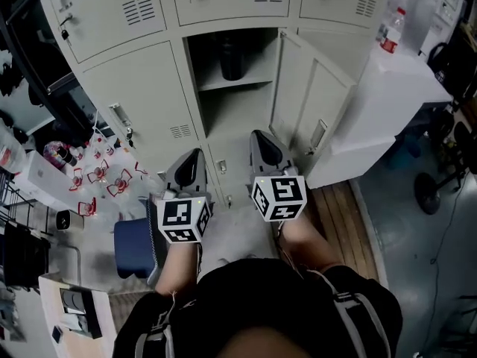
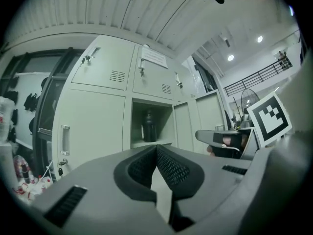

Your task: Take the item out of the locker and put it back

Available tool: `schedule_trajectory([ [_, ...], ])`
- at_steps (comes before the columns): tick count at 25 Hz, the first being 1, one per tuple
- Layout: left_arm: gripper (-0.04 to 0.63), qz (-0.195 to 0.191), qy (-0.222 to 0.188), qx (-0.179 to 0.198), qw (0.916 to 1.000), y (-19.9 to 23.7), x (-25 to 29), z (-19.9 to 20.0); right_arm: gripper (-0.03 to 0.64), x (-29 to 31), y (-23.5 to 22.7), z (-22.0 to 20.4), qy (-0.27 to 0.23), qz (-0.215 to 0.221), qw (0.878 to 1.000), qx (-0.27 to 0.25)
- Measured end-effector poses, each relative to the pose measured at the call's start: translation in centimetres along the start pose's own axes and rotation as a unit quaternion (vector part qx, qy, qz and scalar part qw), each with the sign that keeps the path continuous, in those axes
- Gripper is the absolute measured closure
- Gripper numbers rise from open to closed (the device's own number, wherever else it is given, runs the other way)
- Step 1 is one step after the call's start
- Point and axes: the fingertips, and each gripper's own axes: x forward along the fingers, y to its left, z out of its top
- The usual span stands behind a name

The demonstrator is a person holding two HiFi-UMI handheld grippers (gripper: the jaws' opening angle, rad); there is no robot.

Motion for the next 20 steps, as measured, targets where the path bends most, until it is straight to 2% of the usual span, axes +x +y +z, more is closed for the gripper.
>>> schedule_trajectory([
  [4, 0.583, -0.009, -0.001, -0.003, 0.9999, 1.4, 1.8, 0.0, 0.603, 2.3, -0.2, 0.1, -0.007, -0.007, 1.0, -0.001],
  [6, 0.583, -0.011, 0.002, -0.006, 0.9999, 2.1, 2.4, -0.5, 0.602, 3.4, 0.0, 0.5, -0.027, 0.003, 1.0, 0.001],
  [7, 0.583, -0.012, 0.005, -0.008, 0.9999, 2.4, 2.6, -0.7, 0.447, 4.0, 0.1, 0.8, -0.038, 0.012, 0.999, 0.004],
  [8, 0.583, -0.011, 0.007, -0.009, 0.9999, 2.7, 2.7, -1.0, 0.339, 4.7, 0.3, 1.0, -0.044, 0.019, 0.999, 0.006],
  [12, 0.583, -0.002, 0.008, -0.015, 0.9998, 4.2, 2.9, -1.4, 0.201, 8.2, -0.2, 1.2, -0.035, 0.014, 0.999, -0.009],
  [15, 0.583, 0.004, 0.007, -0.015, 0.9998, 5.2, 2.8, -1.4, 0.172, 10.9, -0.5, 1.7, -0.025, 0.011, 0.999, -0.018],
  [20, 0.583, 0.021, 0.005, -0.015, 0.9996, 6.8, 2.3, -1.4, 0.169, 15.5, -1.7, 2.1, -0.011, -0.001, 1.0, -0.026],
])
